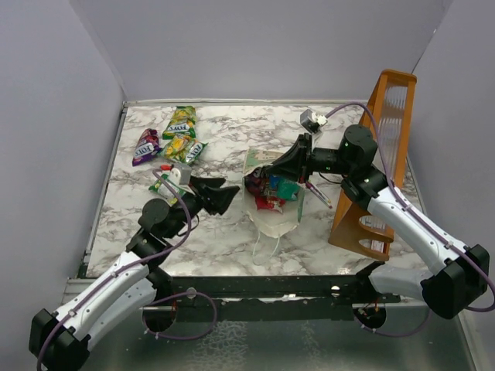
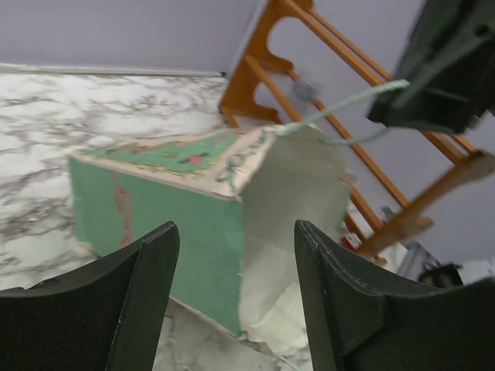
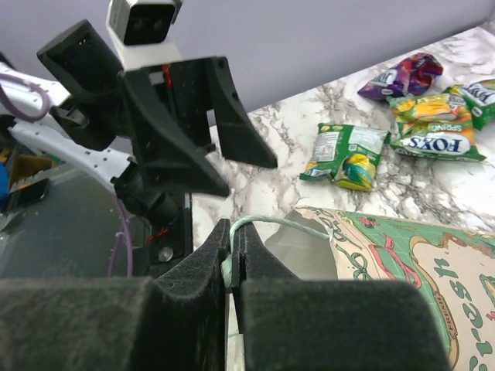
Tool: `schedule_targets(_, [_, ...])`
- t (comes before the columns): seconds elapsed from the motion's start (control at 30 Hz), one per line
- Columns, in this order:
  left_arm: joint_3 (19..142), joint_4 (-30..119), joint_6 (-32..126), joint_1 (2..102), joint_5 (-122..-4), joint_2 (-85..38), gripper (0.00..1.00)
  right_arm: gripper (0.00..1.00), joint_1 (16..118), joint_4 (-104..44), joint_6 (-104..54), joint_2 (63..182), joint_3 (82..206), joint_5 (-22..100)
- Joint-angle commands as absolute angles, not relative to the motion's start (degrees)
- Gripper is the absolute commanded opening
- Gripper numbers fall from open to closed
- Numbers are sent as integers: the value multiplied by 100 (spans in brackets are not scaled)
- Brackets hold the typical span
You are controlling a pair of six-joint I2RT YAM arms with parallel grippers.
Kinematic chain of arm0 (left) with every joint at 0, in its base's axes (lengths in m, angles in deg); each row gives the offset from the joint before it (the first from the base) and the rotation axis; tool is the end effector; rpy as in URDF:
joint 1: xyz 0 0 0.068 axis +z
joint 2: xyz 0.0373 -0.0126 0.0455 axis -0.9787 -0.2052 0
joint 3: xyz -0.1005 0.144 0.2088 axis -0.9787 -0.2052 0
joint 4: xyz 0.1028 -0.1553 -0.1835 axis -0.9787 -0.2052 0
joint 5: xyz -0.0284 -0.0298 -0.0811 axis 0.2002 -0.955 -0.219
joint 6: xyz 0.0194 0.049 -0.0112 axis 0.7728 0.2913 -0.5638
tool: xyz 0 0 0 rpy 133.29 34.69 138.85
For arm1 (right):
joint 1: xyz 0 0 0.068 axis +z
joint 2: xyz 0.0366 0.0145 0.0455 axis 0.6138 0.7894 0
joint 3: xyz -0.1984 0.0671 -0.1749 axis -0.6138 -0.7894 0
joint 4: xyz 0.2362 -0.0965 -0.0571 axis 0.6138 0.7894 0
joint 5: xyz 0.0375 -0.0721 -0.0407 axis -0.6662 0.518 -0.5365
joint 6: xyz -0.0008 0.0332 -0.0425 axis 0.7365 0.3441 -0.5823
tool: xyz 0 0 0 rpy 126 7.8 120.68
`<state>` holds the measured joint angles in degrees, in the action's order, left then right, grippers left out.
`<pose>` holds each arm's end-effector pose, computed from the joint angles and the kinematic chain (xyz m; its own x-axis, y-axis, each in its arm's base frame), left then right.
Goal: Take the snacks out of the paper bag
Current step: Take out the snack from the paper bag.
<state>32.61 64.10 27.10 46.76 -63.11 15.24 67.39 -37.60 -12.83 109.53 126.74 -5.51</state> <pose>0.1417 -0.0926 0.2954 -0.2196 -0.4773 -0.8509 0.6153 0.6091 -0.5004 0.2201 0.1568 0.3719 -0.3587 0.0261 -0.9331 -0.9215 0.1496 0.3584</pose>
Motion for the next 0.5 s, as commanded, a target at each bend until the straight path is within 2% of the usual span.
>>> schedule_targets(0.0, [2949, 7158, 3230, 3626, -6159, 1797, 63, 1, 6818, -4070, -1177, 10986, 12598, -985])
schedule_targets(0.17, [2968, 6648, 3960, 2457, -5410, 1708, 57, 1, 6819, -3980, -1191, 11020, 12654, -718])
schedule_targets(0.3, [2955, 6367, 4510, 1419, -4427, 1677, 57, 1, 6819, -3842, -1196, 11067, 12729, -423])
schedule_targets(0.47, [3831, 5723, 5662, -80, -2522, 320, 57, 1, 6819, -3766, -1183, 11117, 12775, -351])
